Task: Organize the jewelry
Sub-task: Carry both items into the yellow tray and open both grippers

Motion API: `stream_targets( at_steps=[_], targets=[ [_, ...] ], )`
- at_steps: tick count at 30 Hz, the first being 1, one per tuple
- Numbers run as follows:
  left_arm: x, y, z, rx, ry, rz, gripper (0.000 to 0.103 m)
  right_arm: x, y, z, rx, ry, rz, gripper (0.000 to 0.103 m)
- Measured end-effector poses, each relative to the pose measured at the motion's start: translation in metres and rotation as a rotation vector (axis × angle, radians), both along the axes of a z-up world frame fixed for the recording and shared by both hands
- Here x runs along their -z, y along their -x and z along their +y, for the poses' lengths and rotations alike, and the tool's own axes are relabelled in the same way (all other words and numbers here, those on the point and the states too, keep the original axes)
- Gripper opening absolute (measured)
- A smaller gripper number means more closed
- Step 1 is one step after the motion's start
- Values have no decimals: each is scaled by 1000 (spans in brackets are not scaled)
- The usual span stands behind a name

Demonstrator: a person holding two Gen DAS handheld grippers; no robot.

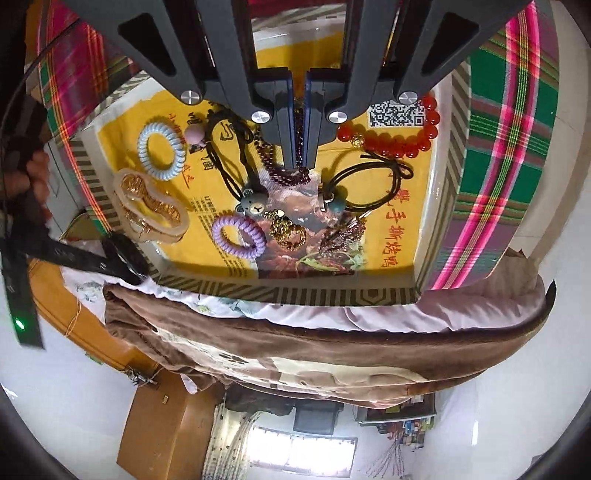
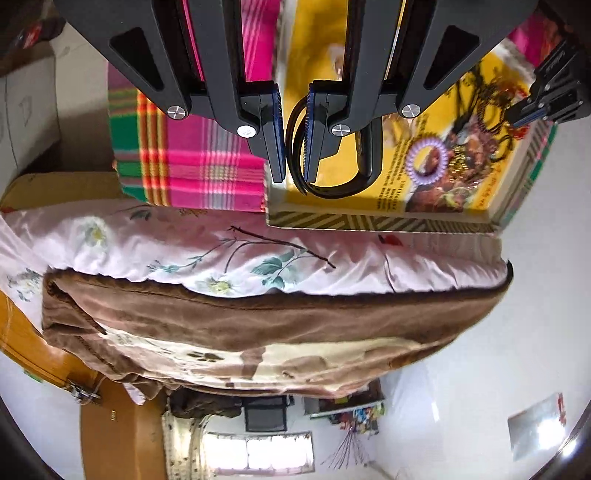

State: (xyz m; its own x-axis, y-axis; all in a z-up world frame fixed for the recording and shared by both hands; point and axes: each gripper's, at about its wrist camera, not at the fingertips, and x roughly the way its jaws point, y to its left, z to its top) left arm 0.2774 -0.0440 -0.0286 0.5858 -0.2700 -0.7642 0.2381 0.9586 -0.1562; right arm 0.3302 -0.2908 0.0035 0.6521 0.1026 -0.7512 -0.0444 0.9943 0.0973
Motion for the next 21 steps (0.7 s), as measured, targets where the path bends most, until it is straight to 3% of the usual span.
stream_targets(
  at_steps=[17,20,21],
  targets=[
    [9,0,-12,3,-59,5,6,23,-39,15,-58,85,88,10],
    [9,-1,-14,7,-63,4,23,25,-40,15,-52,88,101,12],
    [9,0,-14,5,-59,6,34,25,-40,14,-53,83,104,12]
  ],
)
